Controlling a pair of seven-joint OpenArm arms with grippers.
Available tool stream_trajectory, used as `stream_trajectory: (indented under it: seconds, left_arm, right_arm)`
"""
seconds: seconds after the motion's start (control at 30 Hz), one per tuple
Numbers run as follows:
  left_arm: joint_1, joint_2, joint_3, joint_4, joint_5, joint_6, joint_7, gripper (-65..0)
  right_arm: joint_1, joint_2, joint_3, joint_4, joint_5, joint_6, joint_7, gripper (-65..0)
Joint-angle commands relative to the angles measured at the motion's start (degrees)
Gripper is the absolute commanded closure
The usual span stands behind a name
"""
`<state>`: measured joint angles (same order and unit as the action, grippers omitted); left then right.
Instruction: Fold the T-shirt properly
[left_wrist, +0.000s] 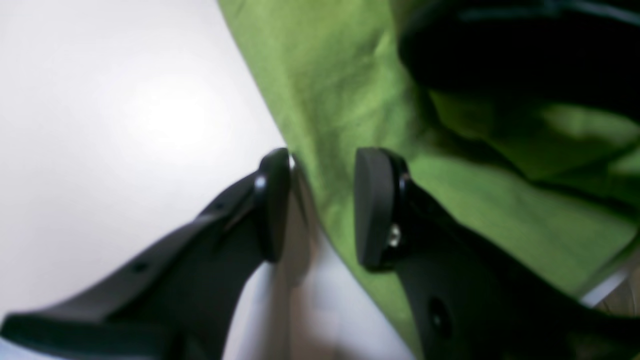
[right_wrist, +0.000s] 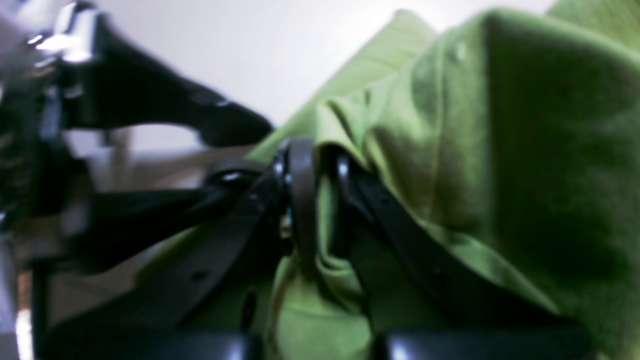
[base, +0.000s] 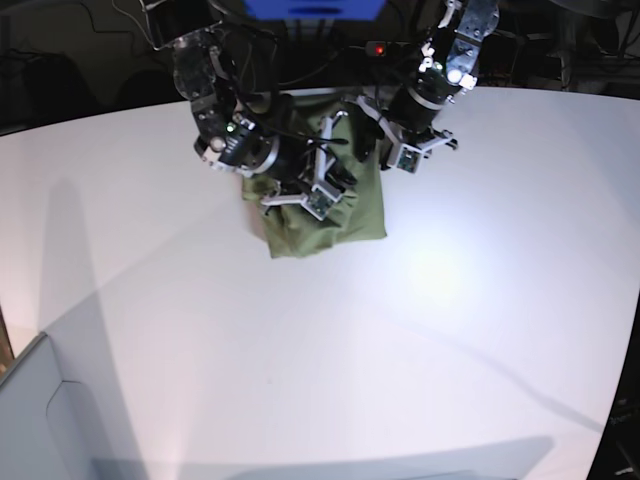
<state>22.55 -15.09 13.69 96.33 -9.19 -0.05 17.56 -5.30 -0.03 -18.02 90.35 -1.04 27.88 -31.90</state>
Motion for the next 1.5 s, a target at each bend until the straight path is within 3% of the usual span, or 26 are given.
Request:
stream_trajectory:
  seconds: [0.0,0.1,0.17,0.23,0.37,0.43,0.5,0.87,1.07,1.17,1.33,1.47]
  left_arm:
    - [0.97,-0.16,-0.02,0.41,-0.26,0.1,1.3,-20.8]
    - [1.32,-0.16,-0.11,0.5,-0.26,0.1,1.3,-20.8]
    - [1.32,-0.16,-0.11,0.5,-0.26,0.1,1.3,-20.8]
    - [1.41,-0.16,-0.11,0.5,-0.26,0.1,1.3,-20.8]
    - [1.41,-0.25,-0.2,0.59,-0.26,0.1,1.3,-20.8]
    - [1.5,-0.34,-0.2,0.68,-0.26,0.1,1.3,-20.8]
    - [1.59,-0.42,-0.2,0.76,-0.26,0.1,1.3,-20.8]
    - [3.17,-0.69,-0.37,1.29,-0.17,0.1,1.03,-20.8]
    - [4.31,-0.69,-0.55,6.83,-0.17,0.36,1.21,-20.8]
    - [5.28,-0.34,-2.84,9.2,-0.17,0.19,1.3,-20.8]
    - [5.37,-0.34,-4.68,10.61,-0.17,0.19,1.3,-20.8]
    - [6.6,-0.25,-7.67,12.02,-0.17,0.19,1.3,-20.8]
  right_arm:
    - [0.33,-0.45,-0.13,0.6,1.26,-0.49,1.35,-0.1]
    - [0.42,-0.45,-0.13,0.34,1.26,-0.32,1.35,-0.3]
    - [0.51,-0.45,-0.4,0.34,1.35,-0.14,1.26,-4.2]
    - [0.68,-0.45,-2.15,0.34,1.35,-0.14,1.09,-12.0]
    - [0.51,-0.27,-4.88,1.65,1.43,-0.14,1.44,-35.8]
    - [-0.02,-0.27,-4.79,3.41,1.61,-0.14,1.44,-42.4]
    - [-0.72,-0.19,-4.53,5.17,1.61,-0.14,1.44,-43.9]
    - [-4.85,0.34,10.24,19.24,1.7,-0.14,1.53,-43.8]
    - [-5.56,-0.01,16.39,20.73,1.7,-0.32,1.09,-41.9]
    - [-5.47,-0.01,16.31,18.36,1.7,-0.32,1.09,-30.0]
    - [-5.12,-0.27,16.22,13.17,1.61,-0.32,1.26,0.0]
    - [-3.97,-1.51,15.87,10.01,1.52,-0.32,1.09,-0.2]
